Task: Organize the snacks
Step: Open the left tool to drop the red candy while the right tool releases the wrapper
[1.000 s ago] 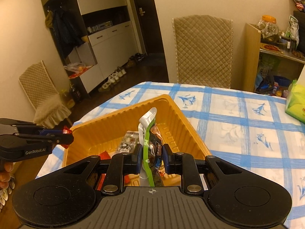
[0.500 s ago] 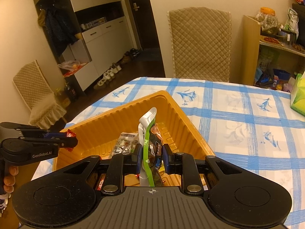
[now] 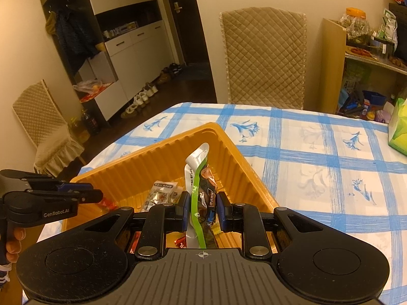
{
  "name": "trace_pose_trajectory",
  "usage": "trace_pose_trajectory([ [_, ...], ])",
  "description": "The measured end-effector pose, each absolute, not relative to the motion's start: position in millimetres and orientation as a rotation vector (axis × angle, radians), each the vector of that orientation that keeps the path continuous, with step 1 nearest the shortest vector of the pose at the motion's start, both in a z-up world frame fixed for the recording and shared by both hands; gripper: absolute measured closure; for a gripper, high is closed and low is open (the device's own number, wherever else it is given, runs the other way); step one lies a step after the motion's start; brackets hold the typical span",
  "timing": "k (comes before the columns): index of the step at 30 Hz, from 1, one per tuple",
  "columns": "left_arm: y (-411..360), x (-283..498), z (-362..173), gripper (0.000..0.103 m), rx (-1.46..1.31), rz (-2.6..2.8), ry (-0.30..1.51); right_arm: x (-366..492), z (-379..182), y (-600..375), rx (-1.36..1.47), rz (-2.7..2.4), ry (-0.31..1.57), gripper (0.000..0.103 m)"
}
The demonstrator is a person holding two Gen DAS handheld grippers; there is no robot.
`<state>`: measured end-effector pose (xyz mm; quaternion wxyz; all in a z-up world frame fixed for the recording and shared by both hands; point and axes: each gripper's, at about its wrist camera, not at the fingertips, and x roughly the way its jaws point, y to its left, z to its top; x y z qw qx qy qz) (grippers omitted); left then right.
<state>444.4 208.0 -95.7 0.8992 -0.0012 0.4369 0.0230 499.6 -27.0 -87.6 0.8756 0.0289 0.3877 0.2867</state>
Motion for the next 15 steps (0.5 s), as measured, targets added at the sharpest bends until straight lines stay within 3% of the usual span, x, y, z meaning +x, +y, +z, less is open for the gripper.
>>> trace_pose_trajectory([
  [15,212,449,-94,0.085,-0.032,0.033,0.908,520,-102,-10,-0.002,0.618,0.824,0.08],
])
